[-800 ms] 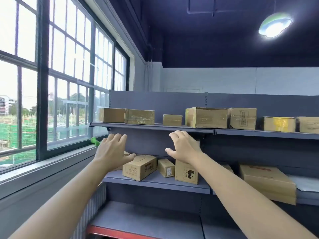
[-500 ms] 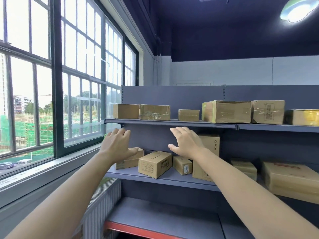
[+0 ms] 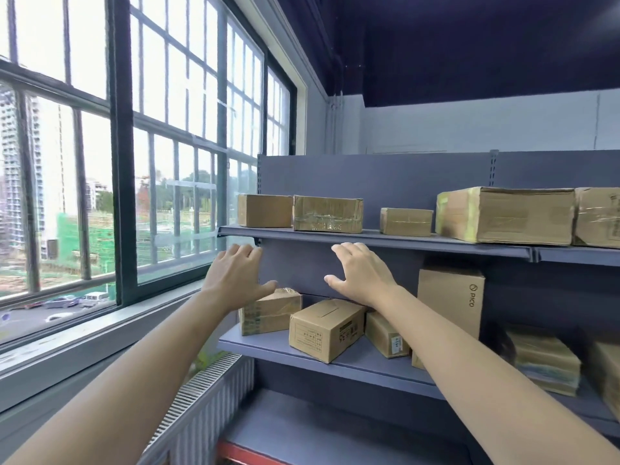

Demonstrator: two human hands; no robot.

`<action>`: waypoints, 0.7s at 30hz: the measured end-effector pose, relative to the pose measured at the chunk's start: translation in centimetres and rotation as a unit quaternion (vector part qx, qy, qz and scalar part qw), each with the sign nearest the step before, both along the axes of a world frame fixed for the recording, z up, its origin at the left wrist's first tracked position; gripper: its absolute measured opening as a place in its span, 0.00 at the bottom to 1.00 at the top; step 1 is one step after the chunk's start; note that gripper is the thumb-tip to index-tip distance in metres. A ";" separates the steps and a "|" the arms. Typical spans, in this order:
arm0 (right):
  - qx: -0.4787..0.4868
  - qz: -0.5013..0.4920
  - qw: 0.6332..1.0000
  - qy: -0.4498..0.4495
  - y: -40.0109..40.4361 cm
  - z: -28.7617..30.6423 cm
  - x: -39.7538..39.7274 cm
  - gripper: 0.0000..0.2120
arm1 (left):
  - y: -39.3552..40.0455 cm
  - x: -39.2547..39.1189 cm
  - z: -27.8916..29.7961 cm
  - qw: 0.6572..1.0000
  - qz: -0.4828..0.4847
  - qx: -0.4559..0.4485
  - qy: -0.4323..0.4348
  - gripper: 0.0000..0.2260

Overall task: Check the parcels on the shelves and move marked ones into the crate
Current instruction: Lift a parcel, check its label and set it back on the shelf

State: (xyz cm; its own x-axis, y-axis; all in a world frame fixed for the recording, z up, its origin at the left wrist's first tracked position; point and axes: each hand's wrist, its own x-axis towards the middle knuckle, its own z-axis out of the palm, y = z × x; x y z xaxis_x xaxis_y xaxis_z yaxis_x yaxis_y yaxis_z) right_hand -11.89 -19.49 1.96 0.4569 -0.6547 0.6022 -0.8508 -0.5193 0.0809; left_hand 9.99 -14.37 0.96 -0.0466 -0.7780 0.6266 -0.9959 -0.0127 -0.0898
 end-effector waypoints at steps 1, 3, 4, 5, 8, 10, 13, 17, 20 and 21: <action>0.001 0.004 1.000 0.000 -0.9 0.3 0.2 0.28 | -0.7 0.2 0.5 1.000 0.006 -0.003 0.004 0.24; 0.001 0.010 1.000 0.000 -2.7 0.9 0.7 0.28 | -1.9 0.6 1.4 1.000 0.013 -0.012 0.009 0.23; 0.000 0.013 1.000 0.001 -3.6 1.0 0.9 0.28 | -2.6 0.9 1.7 1.000 0.014 -0.018 0.009 0.23; -0.002 0.016 1.000 0.004 -4.4 1.1 1.2 0.28 | -3.3 1.2 1.9 1.000 0.013 -0.023 0.009 0.23; 0.001 0.023 1.000 0.005 -6.6 1.1 2.2 0.27 | -5.1 2.2 1.7 0.999 0.017 -0.031 0.011 0.26; 0.005 0.028 1.000 0.001 -7.8 0.9 3.1 0.28 | -6.2 3.0 1.3 0.999 0.023 -0.026 0.012 0.26; 0.014 0.033 0.999 0.002 -9.4 0.9 4.7 0.28 | -7.8 4.4 1.0 0.999 0.029 -0.017 0.009 0.25; 0.010 0.037 0.999 0.003 -11.5 0.9 7.5 0.28 | -10.0 7.2 1.1 0.999 0.037 -0.020 0.003 0.26; -0.001 0.031 1.000 0.002 -12.9 1.3 10.2 0.28 | -11.8 10.0 1.4 0.999 0.022 -0.023 -0.004 0.27; -0.002 0.027 1.000 0.002 -13.4 1.5 11.1 0.28 | -12.3 10.9 1.4 1.000 0.016 -0.022 -0.007 0.27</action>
State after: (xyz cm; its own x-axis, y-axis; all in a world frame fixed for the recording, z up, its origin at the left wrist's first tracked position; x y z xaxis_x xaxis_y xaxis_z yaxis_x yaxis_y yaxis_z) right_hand -0.75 -32.85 3.46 0.4931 -0.6275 0.6025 -0.8217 -0.5634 0.0857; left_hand 20.91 -26.64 2.41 -0.0314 -0.7508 0.6598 -0.9936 -0.0484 -0.1024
